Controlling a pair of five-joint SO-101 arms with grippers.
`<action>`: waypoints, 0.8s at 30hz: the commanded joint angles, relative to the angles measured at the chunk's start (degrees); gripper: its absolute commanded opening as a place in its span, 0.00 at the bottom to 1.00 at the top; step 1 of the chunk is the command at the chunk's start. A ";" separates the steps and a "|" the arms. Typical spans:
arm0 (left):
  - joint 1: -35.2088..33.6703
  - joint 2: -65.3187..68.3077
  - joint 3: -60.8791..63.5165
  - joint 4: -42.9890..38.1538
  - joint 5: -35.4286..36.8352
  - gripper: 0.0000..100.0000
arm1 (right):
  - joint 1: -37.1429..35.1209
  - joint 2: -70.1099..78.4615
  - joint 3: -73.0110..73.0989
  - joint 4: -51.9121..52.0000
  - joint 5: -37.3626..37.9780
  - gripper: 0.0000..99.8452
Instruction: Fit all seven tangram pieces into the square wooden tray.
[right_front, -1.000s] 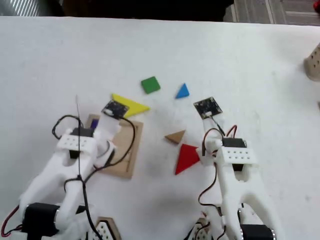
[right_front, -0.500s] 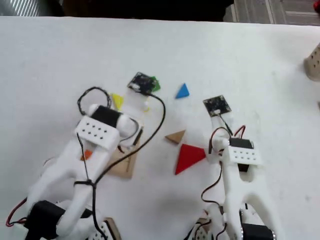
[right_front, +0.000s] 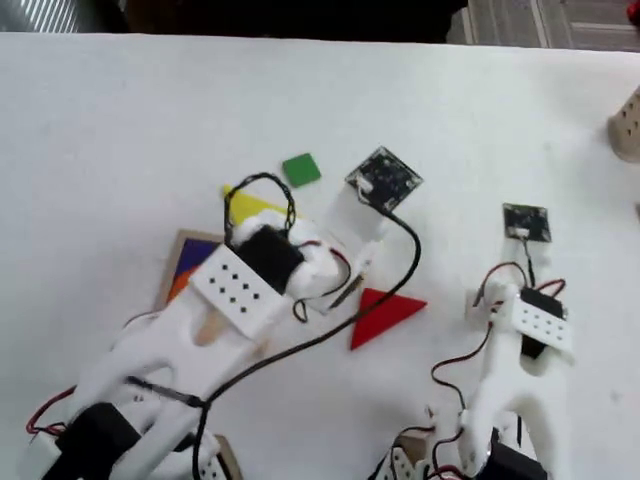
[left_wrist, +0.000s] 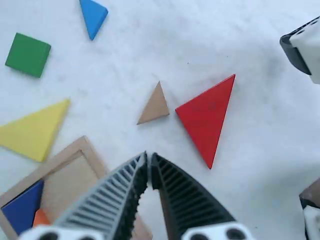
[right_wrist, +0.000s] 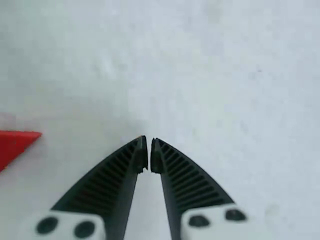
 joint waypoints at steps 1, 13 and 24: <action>1.27 -0.48 7.56 -8.53 4.66 0.22 | 5.76 -1.63 -2.11 0.13 -0.53 0.02; 1.01 -0.92 15.47 -11.16 16.97 0.39 | 6.55 -1.63 -2.02 -0.04 -0.97 0.02; -6.20 -0.40 21.36 -29.45 21.01 0.40 | 3.82 -9.89 -3.25 6.29 -4.92 0.02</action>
